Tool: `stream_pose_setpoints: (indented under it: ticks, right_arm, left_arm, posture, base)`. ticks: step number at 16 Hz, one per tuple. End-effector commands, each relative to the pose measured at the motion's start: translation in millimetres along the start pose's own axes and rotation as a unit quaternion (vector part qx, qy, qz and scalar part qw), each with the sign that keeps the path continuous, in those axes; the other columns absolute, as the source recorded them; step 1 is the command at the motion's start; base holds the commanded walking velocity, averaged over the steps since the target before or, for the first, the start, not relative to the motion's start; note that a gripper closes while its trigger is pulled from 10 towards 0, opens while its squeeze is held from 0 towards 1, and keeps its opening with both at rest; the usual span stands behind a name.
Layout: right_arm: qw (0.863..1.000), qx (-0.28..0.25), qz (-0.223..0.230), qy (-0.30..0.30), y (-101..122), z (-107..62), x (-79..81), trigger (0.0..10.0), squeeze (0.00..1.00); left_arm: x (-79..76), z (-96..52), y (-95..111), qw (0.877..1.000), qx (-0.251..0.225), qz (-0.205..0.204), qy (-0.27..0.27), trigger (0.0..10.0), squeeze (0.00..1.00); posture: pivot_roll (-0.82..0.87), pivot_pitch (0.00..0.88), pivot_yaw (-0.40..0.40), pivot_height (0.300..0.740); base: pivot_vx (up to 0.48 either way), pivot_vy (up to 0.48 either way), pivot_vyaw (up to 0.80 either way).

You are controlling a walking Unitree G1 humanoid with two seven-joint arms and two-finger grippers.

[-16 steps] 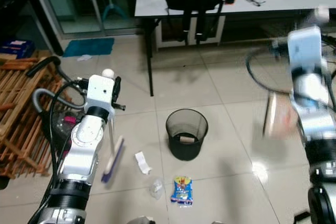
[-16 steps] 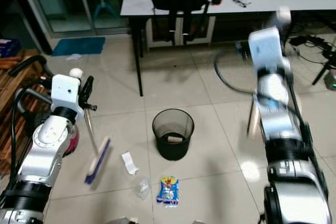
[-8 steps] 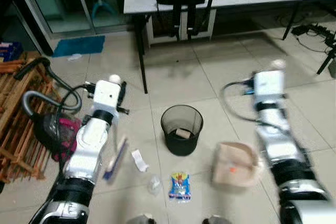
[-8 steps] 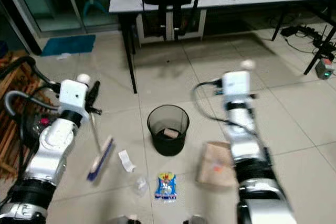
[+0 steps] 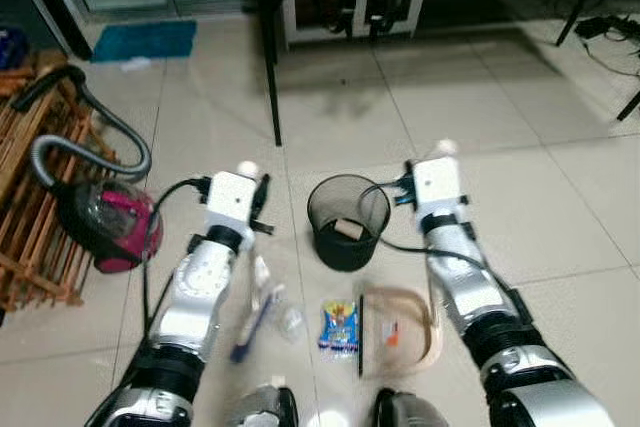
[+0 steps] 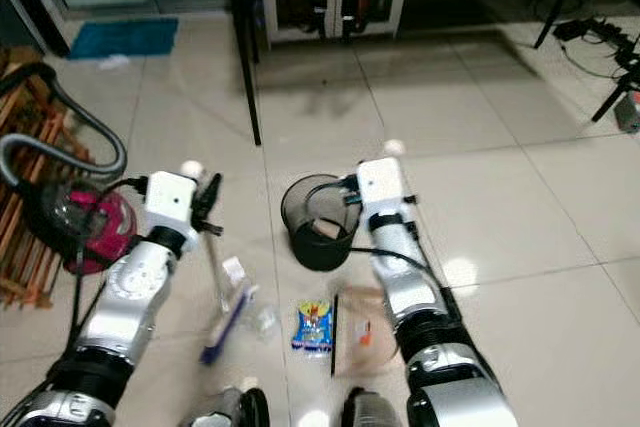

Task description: Sweep floor

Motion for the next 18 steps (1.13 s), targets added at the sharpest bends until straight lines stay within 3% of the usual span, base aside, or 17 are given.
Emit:
stream_pose_setpoints:
  ticks: [1,5,10,13,14,18]
  right_arm:
    - [1.000,-0.016,-0.008,0.003,4.6,1.4,2.1,10.0,0.00]
    - [1.000,-0.015,0.019,0.003,4.4,-0.8,14.7,10.0,0.00]
    - [0.998,0.005,0.053,-0.033,-2.2,-3.0,11.3,10.0,0.00]
    - [0.997,0.010,0.057,-0.042,-4.0,-2.5,7.2,10.0,0.00]
    - [0.997,0.012,0.057,-0.046,-4.3,-1.6,4.8,10.0,0.00]
    - [0.997,0.011,0.058,-0.054,-2.3,1.8,-0.7,10.0,0.00]
  left_arm:
    - [-2.3,-0.2,4.4,1.000,-0.017,0.003,-0.006,10.0,0.00]
    - [-11.2,-0.4,1.8,0.999,-0.015,-0.028,-0.013,10.0,0.00]
    - [-24.9,8.1,16.4,0.990,-0.036,-0.134,-0.027,10.0,0.00]
    - [-25.4,12.7,27.7,0.981,-0.058,-0.184,-0.030,10.0,0.00]
    - [-28.8,13.8,36.9,0.976,-0.073,-0.198,-0.059,10.0,0.00]
    - [-23.0,14.7,44.1,0.979,-0.086,-0.160,-0.091,10.0,0.00]
  posture:
    - [-0.03,0.252,0.026,0.740]
    - [-0.03,0.257,0.028,0.740]
    - [-0.03,0.246,0.032,0.740]
    - [-0.03,0.245,0.034,0.740]
    - [-0.03,0.238,0.038,0.740]
    - [-0.03,0.221,0.044,0.740]
  base:
    - [0.000,0.000,0.00]
    - [0.000,0.000,0.00]
    - [0.000,0.000,0.00]
    - [0.000,0.000,0.00]
    - [0.000,0.000,0.00]
    - [0.000,0.000,0.00]
Point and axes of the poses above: a point about 5 cm out from each wrist's last joint towards the gripper, its own z axis pointing out of the wrist towards the gripper, its own y axis along the axis of the wrist's last joint, x = y × z, the point moved 1 cm from there along z, pointing out of the wrist towards the gripper, and after that the axes turned 1 degree about z, right-handed, at the moved point
